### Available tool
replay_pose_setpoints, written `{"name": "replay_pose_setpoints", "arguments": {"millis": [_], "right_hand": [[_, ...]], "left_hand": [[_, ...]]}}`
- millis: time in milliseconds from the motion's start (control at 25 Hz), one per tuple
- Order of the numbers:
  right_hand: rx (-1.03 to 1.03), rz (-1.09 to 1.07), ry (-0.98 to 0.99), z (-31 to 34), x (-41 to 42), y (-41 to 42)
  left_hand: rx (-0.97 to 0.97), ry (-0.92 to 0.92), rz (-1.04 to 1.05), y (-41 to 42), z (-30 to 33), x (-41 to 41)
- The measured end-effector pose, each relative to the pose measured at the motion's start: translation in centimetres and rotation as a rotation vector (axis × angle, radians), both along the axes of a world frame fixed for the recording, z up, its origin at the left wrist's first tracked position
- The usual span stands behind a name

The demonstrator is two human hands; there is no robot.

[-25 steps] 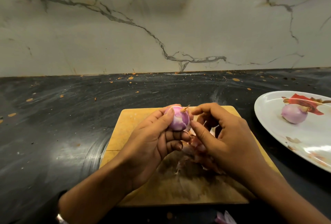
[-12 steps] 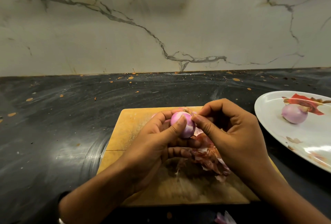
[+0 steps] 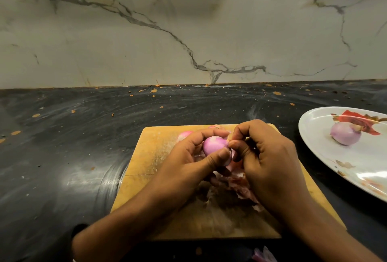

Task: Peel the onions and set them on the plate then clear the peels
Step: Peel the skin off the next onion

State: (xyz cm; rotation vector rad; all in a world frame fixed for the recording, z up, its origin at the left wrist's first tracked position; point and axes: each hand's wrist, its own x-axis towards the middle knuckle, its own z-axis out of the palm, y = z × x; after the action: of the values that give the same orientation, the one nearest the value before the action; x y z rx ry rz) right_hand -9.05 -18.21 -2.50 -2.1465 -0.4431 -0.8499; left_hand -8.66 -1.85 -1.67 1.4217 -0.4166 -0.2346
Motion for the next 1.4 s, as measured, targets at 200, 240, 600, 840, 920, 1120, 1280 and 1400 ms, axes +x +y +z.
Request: {"name": "replay_pose_setpoints", "arguments": {"millis": [200,240,600,840,920,1120,1280,1400], "right_hand": [[0.041,0.076,0.118,-0.1,0.1,0.4],[0.033,0.082,0.105,0.0,0.0,0.4],[-0.019,0.051,-0.14,0.3,-0.1,0.6],[0.121,0.123,-0.171,0.5,-0.4,0.7],[0.205,0.162,-0.095,0.5,-0.4,0.7],[0.257,0.141,0.048,0.6,-0.2,0.1],[0.175,0.102,0.039,0.7,-0.3,0.0],[0.259,0.11,0.116,0.9,-0.5,-0.1]], "left_hand": [[-0.045,0.077,-0.009,-0.1,-0.6,0.1],[-0.081,0.116,-0.033,-0.1,-0.7,0.1],[-0.319,0.356,-0.231,-0.2,-0.4,-0.4],[-0.388,0.413,-0.326,-0.1,-0.1,-0.6],[-0.38,0.401,-0.32,-0.1,-0.1,-0.5],[-0.277,0.258,-0.129,-0.1,-0.3,0.2],[-0.186,0.104,-0.055,0.3,-0.1,0.2],[-0.041,-0.086,0.006,0.3,0.2,0.1]]}}
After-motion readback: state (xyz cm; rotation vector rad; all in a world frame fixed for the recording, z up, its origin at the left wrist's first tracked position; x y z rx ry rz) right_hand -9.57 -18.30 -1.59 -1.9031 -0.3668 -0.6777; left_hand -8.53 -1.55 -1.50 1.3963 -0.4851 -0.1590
